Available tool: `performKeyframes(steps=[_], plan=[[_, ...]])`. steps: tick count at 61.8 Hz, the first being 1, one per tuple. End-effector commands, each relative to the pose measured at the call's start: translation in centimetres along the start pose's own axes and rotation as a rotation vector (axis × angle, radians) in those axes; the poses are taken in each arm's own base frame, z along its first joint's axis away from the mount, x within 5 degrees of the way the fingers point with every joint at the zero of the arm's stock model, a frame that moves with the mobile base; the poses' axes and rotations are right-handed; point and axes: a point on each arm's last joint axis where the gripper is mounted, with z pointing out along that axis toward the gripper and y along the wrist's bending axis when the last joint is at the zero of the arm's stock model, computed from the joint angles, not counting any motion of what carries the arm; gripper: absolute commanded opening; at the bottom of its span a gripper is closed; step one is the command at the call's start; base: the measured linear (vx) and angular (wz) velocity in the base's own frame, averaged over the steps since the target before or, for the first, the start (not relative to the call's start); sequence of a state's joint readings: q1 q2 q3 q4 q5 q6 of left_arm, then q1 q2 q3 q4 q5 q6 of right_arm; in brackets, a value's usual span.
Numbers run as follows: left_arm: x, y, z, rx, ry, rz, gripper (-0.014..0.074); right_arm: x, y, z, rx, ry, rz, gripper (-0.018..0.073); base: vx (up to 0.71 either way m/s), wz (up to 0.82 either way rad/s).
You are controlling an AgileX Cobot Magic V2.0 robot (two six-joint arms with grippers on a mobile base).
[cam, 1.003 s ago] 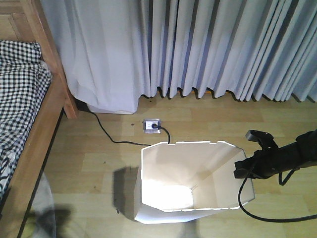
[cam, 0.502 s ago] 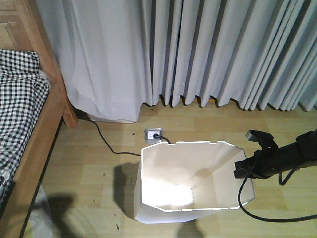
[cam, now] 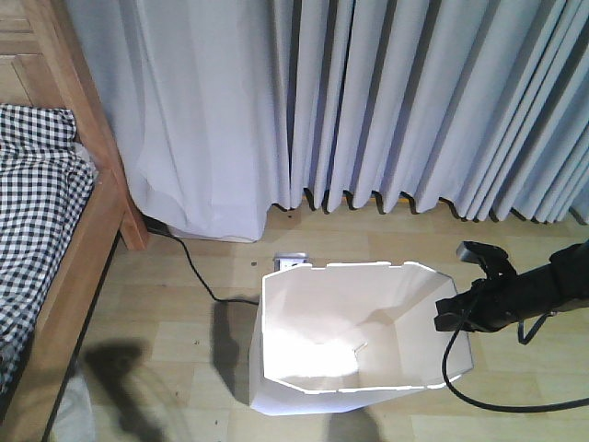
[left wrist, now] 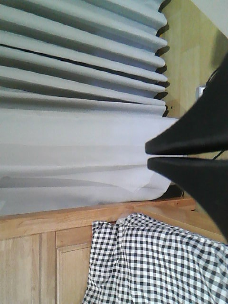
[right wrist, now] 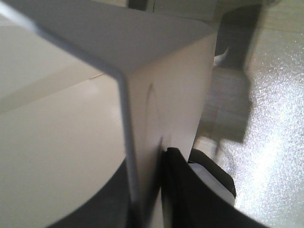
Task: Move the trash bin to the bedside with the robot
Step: 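Keep carrying the bin forward to the floor beside the bed, then lower the bin onto the floor beside the bed with the right gripper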
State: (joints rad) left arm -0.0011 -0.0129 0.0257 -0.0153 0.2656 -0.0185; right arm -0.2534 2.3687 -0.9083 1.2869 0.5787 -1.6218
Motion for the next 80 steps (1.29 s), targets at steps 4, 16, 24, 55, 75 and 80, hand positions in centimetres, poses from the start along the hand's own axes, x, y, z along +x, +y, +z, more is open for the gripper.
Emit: performKeyframes(steps=[4, 16, 24, 55, 75, 80], plan=[[-0.09, 0.01, 0.05, 0.001, -0.066, -0.008, -0.0006, -1.97, 2.6, -2.14, -0.202, -0.101, -0.008, -0.0006, 0.09, 0.02], [-0.09, 0.01, 0.05, 0.001, -0.066, -0.008, -0.0006, -1.97, 2.6, -2.14, -0.202, -0.101, -0.008, -0.0006, 0.06, 0.01], [-0.09, 0.01, 0.05, 0.001, -0.066, -0.008, -0.0006, -1.97, 2.6, -2.14, -0.202, -0.101, -0.008, -0.0006, 0.02, 0.01], [-0.09, 0.01, 0.05, 0.001, -0.066, -0.008, -0.0006, -1.97, 2.6, -2.14, -0.202, -0.101, -0.008, -0.0006, 0.0, 0.0], [-0.09, 0.01, 0.05, 0.001, -0.066, -0.008, -0.0006, -2.01, 2.45, -2.12, -0.187, -0.105, -0.004, -0.0006, 0.0, 0.0], [-0.09, 0.01, 0.05, 0.001, -0.066, -0.008, -0.0006, -2.1, 1.95, -2.06, -0.133, -0.105, -0.004, -0.0006, 0.0, 0.0]])
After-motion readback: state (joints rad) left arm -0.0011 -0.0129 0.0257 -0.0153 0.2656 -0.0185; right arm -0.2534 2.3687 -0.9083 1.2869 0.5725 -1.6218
